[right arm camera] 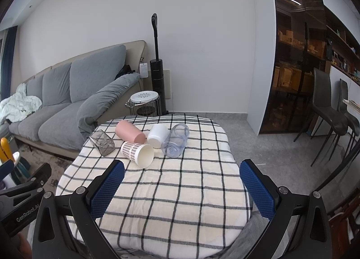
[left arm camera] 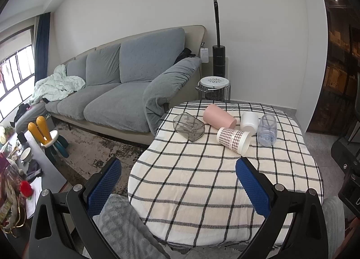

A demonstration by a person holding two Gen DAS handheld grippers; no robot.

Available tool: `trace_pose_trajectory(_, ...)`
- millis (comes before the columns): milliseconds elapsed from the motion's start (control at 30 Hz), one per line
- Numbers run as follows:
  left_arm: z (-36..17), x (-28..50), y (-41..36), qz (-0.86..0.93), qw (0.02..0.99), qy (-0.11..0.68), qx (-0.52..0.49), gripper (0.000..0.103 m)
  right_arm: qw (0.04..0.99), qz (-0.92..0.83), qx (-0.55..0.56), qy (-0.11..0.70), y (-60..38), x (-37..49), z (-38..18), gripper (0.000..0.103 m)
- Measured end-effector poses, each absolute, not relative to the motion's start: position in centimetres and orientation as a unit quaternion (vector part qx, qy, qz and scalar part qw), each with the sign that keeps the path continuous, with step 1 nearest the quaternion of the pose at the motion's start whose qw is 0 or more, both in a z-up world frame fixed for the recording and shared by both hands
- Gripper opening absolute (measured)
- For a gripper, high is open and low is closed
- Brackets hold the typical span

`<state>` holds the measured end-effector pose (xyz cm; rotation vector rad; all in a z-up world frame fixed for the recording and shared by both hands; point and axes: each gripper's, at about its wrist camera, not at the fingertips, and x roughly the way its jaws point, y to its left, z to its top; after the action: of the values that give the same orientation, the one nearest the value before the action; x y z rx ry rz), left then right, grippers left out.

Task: Flip cup upside down

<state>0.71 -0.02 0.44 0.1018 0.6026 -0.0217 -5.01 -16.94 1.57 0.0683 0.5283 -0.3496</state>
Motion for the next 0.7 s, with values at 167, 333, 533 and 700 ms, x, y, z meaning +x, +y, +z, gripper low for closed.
trace_pose_trajectory(167, 0.8, 2.7, 0.4, 0.001, 0.954, 0.297, 0.041, 0.103, 0.951, -0.161, 0.026, 0.262, -16.9, -2.4, 1.9, 0.102)
trace_pose_trajectory(333, 0.7, 5.8, 1.5, 0.023, 0.952, 0.303, 0.031, 0.103, 0.953, -0.142, 0.009, 0.267, -16.0, 1.4, 2.6, 0.102)
trace_pose_trajectory(533, -0.7, 10.7, 3.8, 0.073, 0.948, 0.311, 0.015, 0.103, 0.949, -0.094, -0.011, 0.300, -14.0, 8.5, 1.8, 0.102)
trace_pose_trajectory(700, -3.1, 15.2, 6.3, 0.115, 0.937, 0.329, -0.007, 0.103, 0.937, -0.034, -0.057, 0.343, -10.3, 16.1, -1.1, 0.102)
